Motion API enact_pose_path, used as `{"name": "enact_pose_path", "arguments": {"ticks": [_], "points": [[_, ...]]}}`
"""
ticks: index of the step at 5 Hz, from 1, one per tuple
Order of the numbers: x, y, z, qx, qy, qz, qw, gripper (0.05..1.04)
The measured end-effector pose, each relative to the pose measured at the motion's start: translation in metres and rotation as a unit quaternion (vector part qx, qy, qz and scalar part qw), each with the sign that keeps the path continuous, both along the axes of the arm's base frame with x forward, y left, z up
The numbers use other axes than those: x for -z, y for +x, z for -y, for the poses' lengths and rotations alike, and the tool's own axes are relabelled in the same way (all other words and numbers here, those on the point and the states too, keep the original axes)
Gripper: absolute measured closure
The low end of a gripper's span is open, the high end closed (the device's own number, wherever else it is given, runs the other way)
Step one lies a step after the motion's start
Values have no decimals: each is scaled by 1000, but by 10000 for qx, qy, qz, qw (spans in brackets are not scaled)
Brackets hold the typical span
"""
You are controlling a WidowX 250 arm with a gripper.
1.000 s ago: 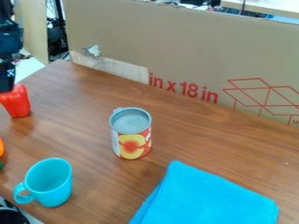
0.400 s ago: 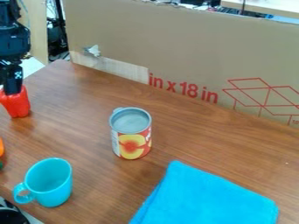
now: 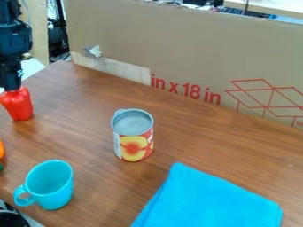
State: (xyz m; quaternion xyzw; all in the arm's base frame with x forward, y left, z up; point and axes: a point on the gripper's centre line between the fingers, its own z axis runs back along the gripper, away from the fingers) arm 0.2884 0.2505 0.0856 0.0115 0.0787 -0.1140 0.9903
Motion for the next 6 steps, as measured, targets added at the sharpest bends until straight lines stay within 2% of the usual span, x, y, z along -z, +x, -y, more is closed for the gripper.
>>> {"name": "enact_pose_path", "arguments": {"ticks": [1, 2, 4, 5, 6], "points": [[0, -1, 1, -8, -58, -15, 10000, 857], [0, 0, 4, -14, -91, 40, 9999, 859], [-30, 1, 63, 745, -352, 493, 9954, 988], [-27, -16, 87, 906, -537, 455, 9934, 991], [-23, -23, 106, 1125, -716, 356, 9904, 991]]}}
